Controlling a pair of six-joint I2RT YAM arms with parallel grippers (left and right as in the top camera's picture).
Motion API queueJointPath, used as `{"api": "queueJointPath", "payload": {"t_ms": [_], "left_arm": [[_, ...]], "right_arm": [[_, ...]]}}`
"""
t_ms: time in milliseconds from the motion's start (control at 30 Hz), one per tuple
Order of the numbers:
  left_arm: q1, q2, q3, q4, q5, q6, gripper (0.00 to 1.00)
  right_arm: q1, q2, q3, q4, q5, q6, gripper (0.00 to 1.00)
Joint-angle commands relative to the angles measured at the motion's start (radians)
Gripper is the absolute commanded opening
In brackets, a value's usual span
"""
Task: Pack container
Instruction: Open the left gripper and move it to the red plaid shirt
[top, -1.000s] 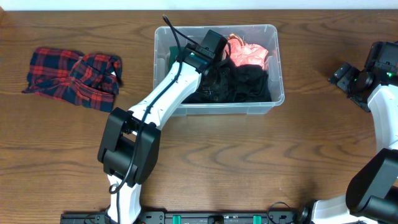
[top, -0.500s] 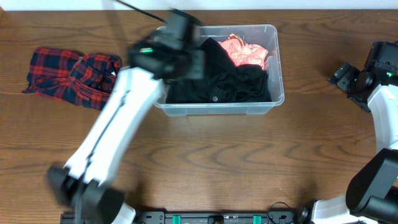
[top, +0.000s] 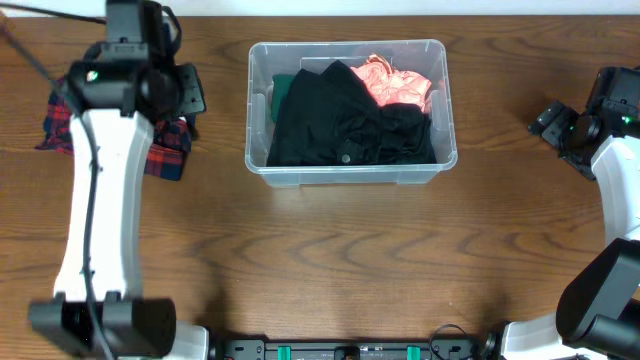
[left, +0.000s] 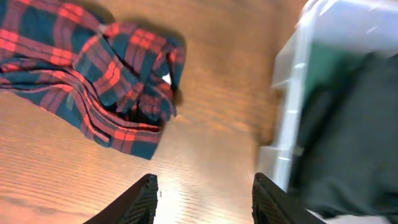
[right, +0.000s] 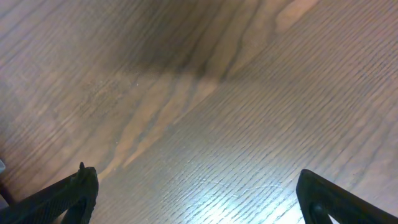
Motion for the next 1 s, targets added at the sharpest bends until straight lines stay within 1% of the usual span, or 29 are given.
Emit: {"api": "queueJointPath", "payload": {"t_ms": [0,100,267,300,400,600,633,733,867,967], "left_arm": [[0.0,0.088,-0.015,-0.006,-0.103,0.058,0.5],[0.0,0.163,-0.015,-0.004,-0.186,0.069,0.5],[0.0,0.269,-0.015,0.012,-0.268,0.098,0.51],[0.0,0.289,-0.015,0.019,-0.294,0.098,0.54],[0.0,0.335,-0.015,0.055,-0.345,0.11,0.58],[0.0,0.416,-0.016,0.159,-0.349,0.187,0.74],[0.0,0.428,-0.016,0.17,-0.349,0.201,0.75],[-0.002,0.467,-0.016,0.196,-0.364,0.245,0.76],[-0.001,0.514,-0.016,0.217,-0.43,0.262,0.77],[-0.001,0.543,-0.016,0.225,-0.438,0.27,0.77]], "right_arm": [[-0.003,-0.007,0.014,0.0,0.003,0.012,0.99],[-0.003,-0.007,0.014,0.0,0.003,0.011,0.99],[-0.003,-0.007,0.014,0.0,0.003,0.011,0.99],[-0.003,-0.007,0.014,0.0,0.003,0.011,0.99],[-0.003,-0.007,0.014,0.0,0.003,0.012,0.99],[-0.003,-0.007,0.014,-0.001,0.003,0.011,0.99],[-0.003,-0.007,0.014,0.0,0.003,0.011,0.99],[-0.003,-0.007,0.014,0.0,0.003,0.011,0.99],[-0.003,-0.007,0.014,0.0,0.003,0.012,0.99],[-0.003,-0.007,0.014,0.0,0.003,0.011,0.99]]}}
